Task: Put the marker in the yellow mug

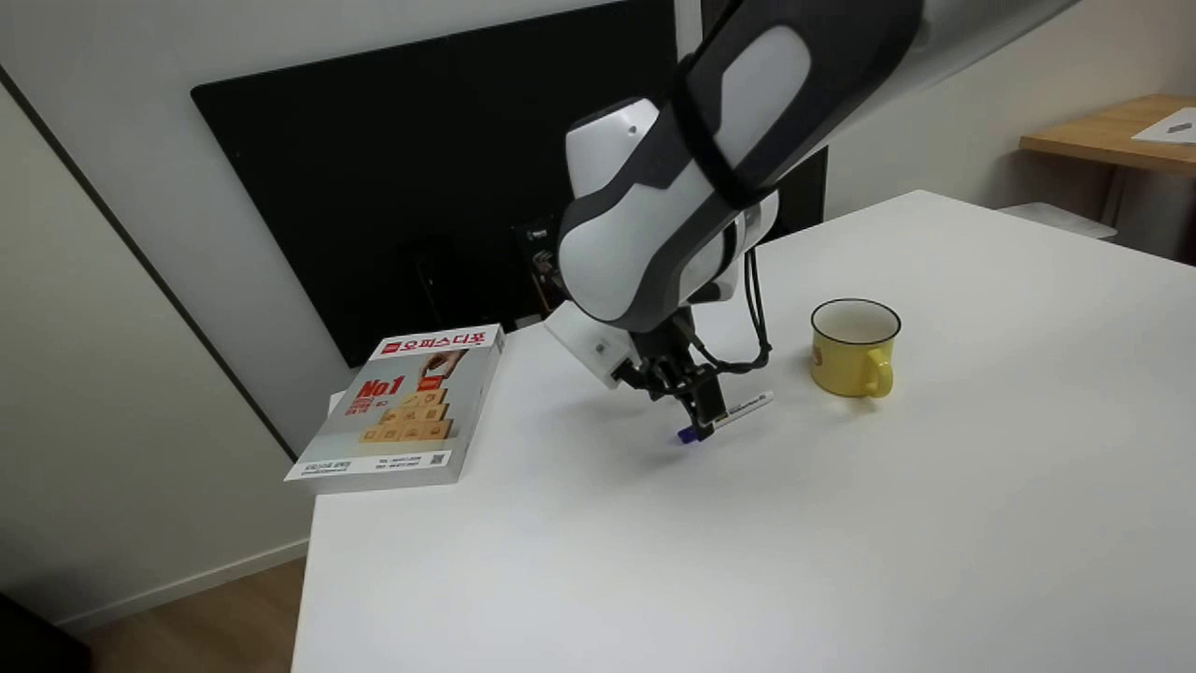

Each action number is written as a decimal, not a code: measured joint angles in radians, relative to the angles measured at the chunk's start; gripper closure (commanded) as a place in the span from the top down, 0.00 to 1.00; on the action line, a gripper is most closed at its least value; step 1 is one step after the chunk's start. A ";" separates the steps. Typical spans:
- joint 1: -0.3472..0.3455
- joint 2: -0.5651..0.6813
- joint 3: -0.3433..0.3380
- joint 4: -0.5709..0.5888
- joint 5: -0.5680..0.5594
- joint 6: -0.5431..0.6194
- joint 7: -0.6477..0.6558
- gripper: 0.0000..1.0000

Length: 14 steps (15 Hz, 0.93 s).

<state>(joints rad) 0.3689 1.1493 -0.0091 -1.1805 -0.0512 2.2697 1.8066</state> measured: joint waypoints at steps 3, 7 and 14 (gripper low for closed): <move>-0.001 0.015 -0.001 0.015 0.013 -0.010 0.000 1.00; -0.002 0.032 -0.001 0.020 0.017 -0.012 0.000 1.00; -0.002 0.044 -0.008 0.031 0.033 -0.008 0.001 0.39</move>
<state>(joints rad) 0.3671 1.1929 -0.0170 -1.1497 -0.0184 2.2619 1.8079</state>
